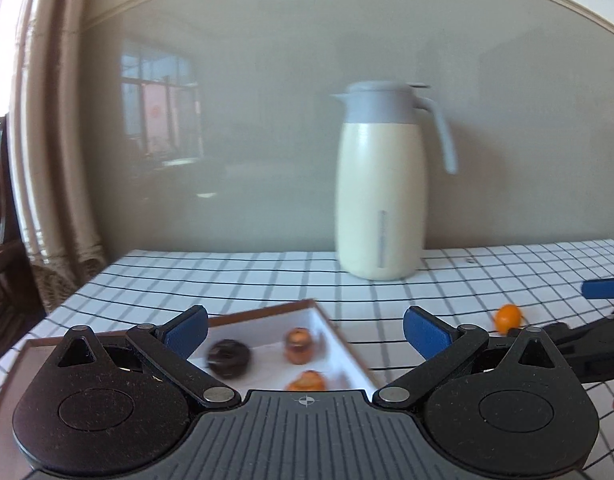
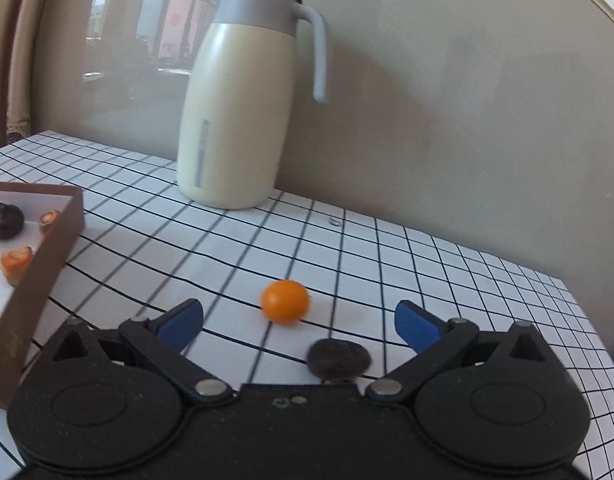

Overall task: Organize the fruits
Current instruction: 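Move both tools away from the tray toward the last mandarin and chestnut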

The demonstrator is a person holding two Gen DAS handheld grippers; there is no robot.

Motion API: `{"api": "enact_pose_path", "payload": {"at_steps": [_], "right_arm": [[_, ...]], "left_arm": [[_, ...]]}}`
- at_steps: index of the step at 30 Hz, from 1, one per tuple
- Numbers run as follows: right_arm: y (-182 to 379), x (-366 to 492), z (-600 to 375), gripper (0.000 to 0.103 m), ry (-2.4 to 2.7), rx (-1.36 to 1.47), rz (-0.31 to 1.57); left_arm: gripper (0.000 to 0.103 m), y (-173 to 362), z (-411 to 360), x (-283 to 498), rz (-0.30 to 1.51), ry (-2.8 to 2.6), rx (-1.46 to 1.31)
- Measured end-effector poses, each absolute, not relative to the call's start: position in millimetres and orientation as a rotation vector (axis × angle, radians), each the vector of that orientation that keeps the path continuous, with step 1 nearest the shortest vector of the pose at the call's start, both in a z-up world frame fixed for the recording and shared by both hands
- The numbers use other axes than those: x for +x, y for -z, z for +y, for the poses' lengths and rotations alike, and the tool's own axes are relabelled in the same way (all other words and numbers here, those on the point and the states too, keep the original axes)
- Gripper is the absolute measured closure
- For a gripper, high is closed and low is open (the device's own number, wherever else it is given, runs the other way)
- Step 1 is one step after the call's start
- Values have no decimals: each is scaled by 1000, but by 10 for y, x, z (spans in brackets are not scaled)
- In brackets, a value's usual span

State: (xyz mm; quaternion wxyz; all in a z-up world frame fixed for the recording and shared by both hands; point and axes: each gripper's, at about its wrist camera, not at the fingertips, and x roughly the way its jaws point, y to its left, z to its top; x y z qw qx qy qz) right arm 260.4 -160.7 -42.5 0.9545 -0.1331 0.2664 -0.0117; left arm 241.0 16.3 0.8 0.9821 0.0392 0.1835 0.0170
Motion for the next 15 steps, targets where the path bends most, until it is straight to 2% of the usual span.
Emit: {"api": "enact_pose_path", "payload": {"at_steps": [9, 14, 15], "right_arm": [[539, 2633, -1854, 6, 35, -220, 579], [613, 2670, -1957, 13, 33, -192, 612], [626, 2689, -1983, 17, 30, -185, 622]], "left_arm": [[0, 126, -274, 2522, 424, 11, 73], [0, 192, -458, 2527, 429, 31, 103], [0, 206, -485, 2541, 434, 37, 105]]}}
